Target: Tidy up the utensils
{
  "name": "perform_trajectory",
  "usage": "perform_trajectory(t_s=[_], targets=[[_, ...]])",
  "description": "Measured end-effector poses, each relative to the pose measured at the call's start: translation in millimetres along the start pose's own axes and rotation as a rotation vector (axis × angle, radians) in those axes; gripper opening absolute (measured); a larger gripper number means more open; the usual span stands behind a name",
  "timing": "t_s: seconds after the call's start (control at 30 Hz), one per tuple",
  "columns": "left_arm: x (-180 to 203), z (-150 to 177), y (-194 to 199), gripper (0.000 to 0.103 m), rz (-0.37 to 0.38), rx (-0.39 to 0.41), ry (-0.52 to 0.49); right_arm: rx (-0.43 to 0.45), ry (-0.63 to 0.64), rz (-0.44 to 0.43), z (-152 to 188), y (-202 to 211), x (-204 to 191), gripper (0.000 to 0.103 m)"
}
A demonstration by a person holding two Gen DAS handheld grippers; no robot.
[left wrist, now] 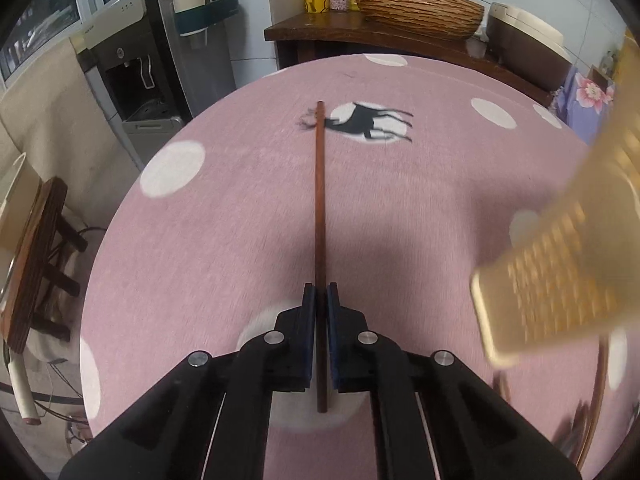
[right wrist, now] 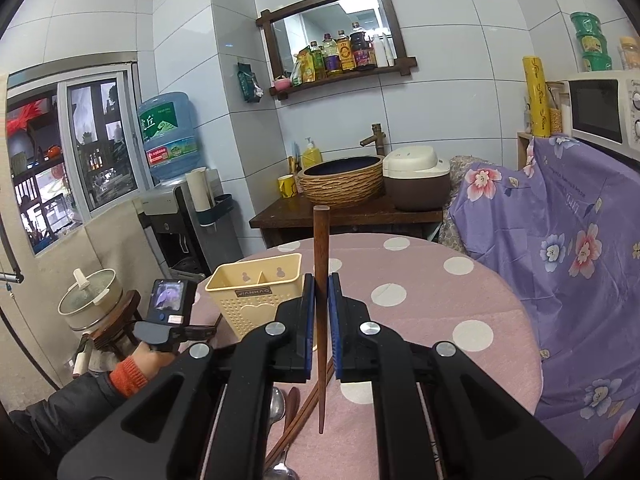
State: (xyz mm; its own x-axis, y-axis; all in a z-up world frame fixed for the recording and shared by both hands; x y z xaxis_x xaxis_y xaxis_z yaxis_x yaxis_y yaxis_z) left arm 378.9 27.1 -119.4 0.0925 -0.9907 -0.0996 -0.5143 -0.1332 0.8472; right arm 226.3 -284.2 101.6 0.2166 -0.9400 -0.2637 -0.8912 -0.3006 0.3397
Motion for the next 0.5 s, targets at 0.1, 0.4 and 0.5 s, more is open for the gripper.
perform_trajectory(t_s=[0.1, 0.4, 0.5], targets=[[1.9, 20.7, 11.1, 0.007, 0.062, -0.011, -0.007, -0.002, -0.007, -0.008, 2.6, 0.9, -1.6, 0.008], [9.7, 124.0, 74.5, 0.007, 0.185, 0.01, -0.047, -0.018, -0.023, -0.037, 16.7, 2.3, -10.2, 0.008], [15.7, 143.2, 86.0, 0.007, 0.201, 0.016, -0.053, -0.021, -0.024, -0.041, 20.3, 4.1, -11.8, 0.008]])
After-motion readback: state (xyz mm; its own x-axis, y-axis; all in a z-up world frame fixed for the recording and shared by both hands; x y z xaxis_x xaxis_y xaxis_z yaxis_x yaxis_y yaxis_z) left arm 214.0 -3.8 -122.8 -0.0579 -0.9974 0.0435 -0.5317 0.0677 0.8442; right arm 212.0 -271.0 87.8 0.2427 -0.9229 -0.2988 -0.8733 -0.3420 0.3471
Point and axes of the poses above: each gripper's, at about its wrist camera, not at the fingertips, and y roughly against the way its jaws point, x to its right, z to its underside, the point moved 7 cm from there along -y, roughly the way its jaws point, and after that the axes turned 6 degrees about -z, right-handed, at the moved point
